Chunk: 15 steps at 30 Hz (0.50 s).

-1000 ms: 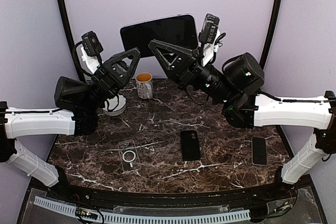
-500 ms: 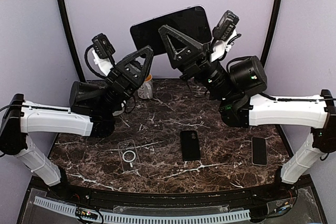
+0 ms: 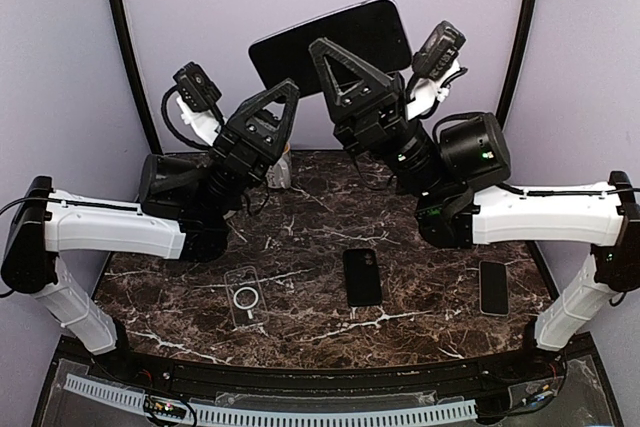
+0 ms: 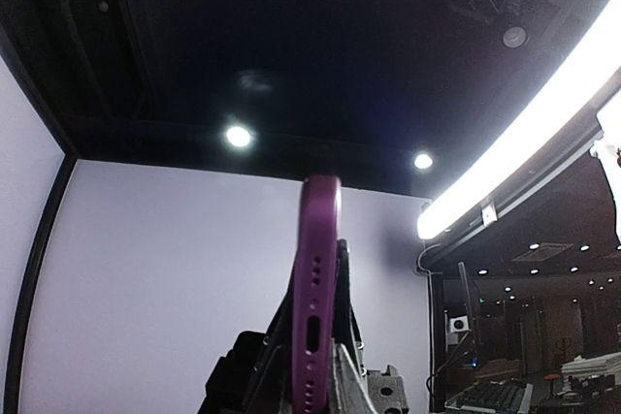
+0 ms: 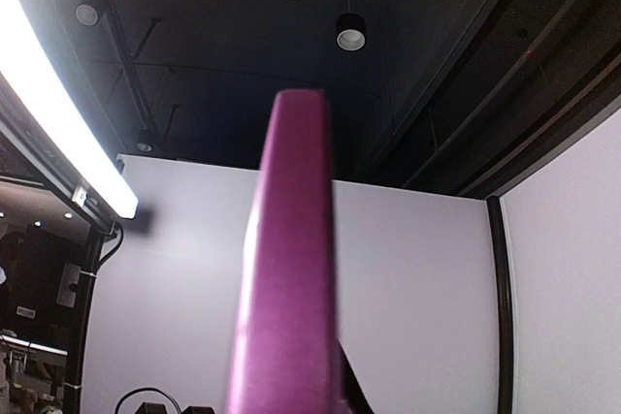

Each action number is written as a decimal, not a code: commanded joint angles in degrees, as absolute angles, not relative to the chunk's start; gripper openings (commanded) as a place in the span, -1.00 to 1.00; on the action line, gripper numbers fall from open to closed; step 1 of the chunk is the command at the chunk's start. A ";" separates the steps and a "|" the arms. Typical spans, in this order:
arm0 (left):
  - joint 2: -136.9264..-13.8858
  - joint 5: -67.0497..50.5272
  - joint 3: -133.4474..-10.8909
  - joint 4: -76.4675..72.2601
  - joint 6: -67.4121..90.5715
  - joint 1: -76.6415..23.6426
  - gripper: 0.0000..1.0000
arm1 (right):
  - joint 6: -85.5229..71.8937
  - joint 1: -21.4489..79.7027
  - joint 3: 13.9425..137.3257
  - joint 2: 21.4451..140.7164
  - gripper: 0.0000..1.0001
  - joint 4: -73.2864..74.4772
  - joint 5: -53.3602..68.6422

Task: Put the phone into the phone case

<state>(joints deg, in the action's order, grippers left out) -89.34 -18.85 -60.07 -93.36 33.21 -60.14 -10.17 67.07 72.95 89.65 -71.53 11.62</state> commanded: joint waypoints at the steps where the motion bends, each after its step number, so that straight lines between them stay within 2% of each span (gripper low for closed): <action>1: -88.16 -19.62 -60.69 -100.15 32.92 -61.61 -1.00 | -6.53 66.06 73.15 89.96 -1.00 -69.29 9.44; 4: -87.57 -18.71 -59.42 -100.03 32.75 -61.61 -1.00 | -5.97 65.97 73.20 88.64 -1.00 -67.18 9.26; 5: -86.82 -18.41 -58.27 -99.56 32.36 -61.61 -0.93 | -5.62 65.92 73.47 87.85 -1.00 -65.26 9.18; 6: -86.17 -17.85 -56.49 -99.09 31.82 -61.57 -0.56 | -5.16 65.85 73.85 86.43 -1.00 -61.65 8.99; 7: -84.47 -17.67 -55.36 -97.72 29.80 -61.50 -0.35 | -4.40 65.64 74.60 85.30 -1.00 -57.83 8.97; 8: -83.15 -17.65 -52.56 -96.50 28.08 -61.36 0.01 | -3.31 65.53 75.44 83.86 -1.00 -52.52 9.59; 10: -77.65 -18.55 -48.52 -89.44 21.25 -61.01 0.30 | 0.86 64.69 77.59 80.81 -1.00 -40.12 12.78; 12: -70.60 -19.18 -46.42 -75.41 10.18 -60.92 0.41 | 5.08 63.80 81.43 78.42 -1.00 -23.92 16.98; 15: -61.22 -20.99 -48.70 -45.89 0.00 -60.91 0.46 | 12.70 63.37 90.03 77.46 -1.00 2.37 23.61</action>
<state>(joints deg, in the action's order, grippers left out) -73.67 -17.50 -46.57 -74.43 18.02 -60.53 0.25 65.06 79.09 82.15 -31.48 16.60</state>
